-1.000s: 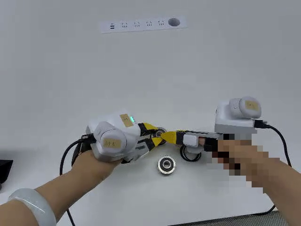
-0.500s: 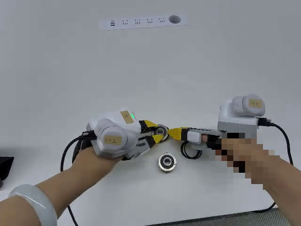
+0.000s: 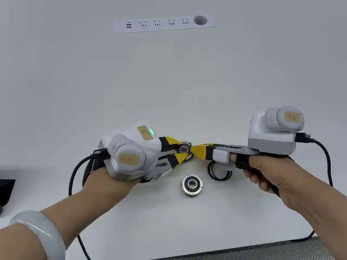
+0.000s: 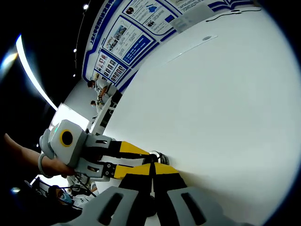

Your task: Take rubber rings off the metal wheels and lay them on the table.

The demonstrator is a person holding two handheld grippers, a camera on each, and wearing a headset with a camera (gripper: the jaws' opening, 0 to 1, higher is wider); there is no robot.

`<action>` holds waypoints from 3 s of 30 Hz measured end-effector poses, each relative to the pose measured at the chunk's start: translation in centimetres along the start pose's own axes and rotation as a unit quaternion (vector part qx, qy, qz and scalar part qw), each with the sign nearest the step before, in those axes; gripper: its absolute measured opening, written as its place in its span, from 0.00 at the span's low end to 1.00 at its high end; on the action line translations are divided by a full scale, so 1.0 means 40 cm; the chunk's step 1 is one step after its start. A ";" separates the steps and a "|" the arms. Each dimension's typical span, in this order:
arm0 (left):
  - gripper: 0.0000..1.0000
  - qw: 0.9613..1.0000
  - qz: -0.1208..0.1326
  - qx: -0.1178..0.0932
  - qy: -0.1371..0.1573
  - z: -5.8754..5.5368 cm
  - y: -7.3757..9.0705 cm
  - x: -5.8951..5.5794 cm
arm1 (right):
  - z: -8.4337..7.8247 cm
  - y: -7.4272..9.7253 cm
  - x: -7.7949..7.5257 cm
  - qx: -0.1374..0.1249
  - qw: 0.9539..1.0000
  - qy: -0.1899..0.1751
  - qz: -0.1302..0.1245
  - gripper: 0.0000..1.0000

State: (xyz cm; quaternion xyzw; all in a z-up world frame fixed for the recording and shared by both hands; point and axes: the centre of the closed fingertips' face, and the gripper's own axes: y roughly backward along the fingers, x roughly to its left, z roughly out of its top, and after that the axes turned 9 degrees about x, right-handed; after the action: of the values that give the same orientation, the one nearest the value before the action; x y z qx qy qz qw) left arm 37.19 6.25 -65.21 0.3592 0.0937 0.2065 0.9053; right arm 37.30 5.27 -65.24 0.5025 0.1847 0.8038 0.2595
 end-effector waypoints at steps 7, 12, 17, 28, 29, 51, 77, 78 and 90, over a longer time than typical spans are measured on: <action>0.13 1.000 0.001 0.001 -0.001 0.000 0.000 0.001 | 0.004 0.001 0.022 -0.007 1.000 0.000 0.013 0.02; 0.13 1.000 0.001 0.001 -0.001 0.000 0.000 0.000 | 0.016 0.002 0.051 -0.016 1.000 0.004 0.026 0.02; 0.13 1.000 0.000 0.000 -0.003 0.000 -0.001 -0.001 | 0.010 0.009 0.036 -0.019 1.000 -0.009 0.017 0.02; 0.18 1.000 -0.005 -0.009 -0.007 0.010 0.000 -0.001 | 0.005 0.006 0.022 -0.015 1.000 -0.013 0.007 0.02; 0.19 1.000 -0.005 -0.011 -0.007 0.011 0.003 -0.003 | 0.006 0.006 0.023 -0.015 1.000 -0.014 0.007 0.02; 0.47 1.000 0.021 -0.015 -0.006 -0.023 0.043 0.008 | -0.001 0.030 0.057 -0.026 0.999 -0.018 0.028 0.02; 0.49 1.000 0.022 -0.008 0.015 -0.055 0.056 0.007 | -0.100 0.178 -0.046 -0.070 0.992 -0.106 -0.009 0.02; 0.49 1.000 0.022 -0.008 0.016 -0.056 0.056 0.007 | -0.102 0.177 -0.049 -0.069 0.992 -0.107 -0.010 0.02; 0.47 0.999 0.025 -0.009 0.027 -0.068 0.076 0.000 | -0.122 0.167 -0.068 -0.047 0.995 -0.079 -0.041 0.07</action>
State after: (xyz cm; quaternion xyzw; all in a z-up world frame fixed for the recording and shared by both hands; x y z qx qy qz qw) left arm 35.40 9.94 -65.09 0.3479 0.1072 0.2394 0.9001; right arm 32.31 -1.88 -65.54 0.5437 0.1461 0.7578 0.3299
